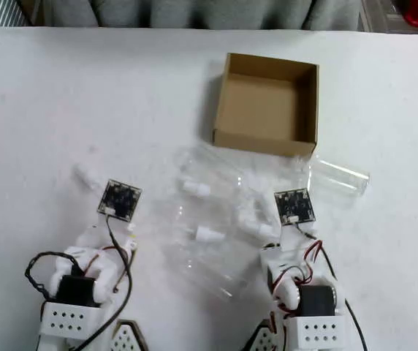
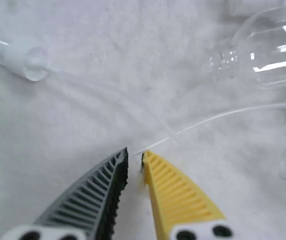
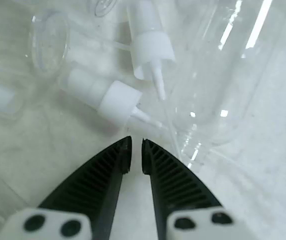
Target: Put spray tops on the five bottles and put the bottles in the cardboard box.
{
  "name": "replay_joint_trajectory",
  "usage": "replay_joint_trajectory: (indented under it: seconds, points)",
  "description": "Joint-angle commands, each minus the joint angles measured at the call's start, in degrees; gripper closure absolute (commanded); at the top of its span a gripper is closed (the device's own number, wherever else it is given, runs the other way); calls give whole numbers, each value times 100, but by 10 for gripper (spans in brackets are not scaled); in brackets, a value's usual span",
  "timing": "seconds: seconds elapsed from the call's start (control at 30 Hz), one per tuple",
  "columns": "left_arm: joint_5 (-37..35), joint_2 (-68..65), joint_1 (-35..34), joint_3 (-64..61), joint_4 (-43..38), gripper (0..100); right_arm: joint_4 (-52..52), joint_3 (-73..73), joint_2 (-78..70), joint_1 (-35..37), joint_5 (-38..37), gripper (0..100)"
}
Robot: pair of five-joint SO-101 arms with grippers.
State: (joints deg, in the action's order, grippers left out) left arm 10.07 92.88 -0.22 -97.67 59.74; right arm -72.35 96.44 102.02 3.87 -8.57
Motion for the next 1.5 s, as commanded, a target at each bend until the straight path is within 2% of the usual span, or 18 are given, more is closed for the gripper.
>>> replay_joint_trajectory:
  seconds: [0.0, 1.0, 1.17, 1.37, 1.47]
  points:
    - [35, 84, -57, 44, 35, 932, -40, 44, 110, -57, 18, 979]
    - [35, 84, 84, 62, 18, 928, -40, 44, 110, -31, 18, 981]
    - [26, 84, 22, 554, -580, 928, -40, 35, 110, -84, 9, 978]
    - [62, 84, 22, 1336, -598, 928, -40, 35, 110, -84, 9, 978]
    - [62, 84, -189, 1688, -598, 928, -40, 35, 110, -84, 9, 978]
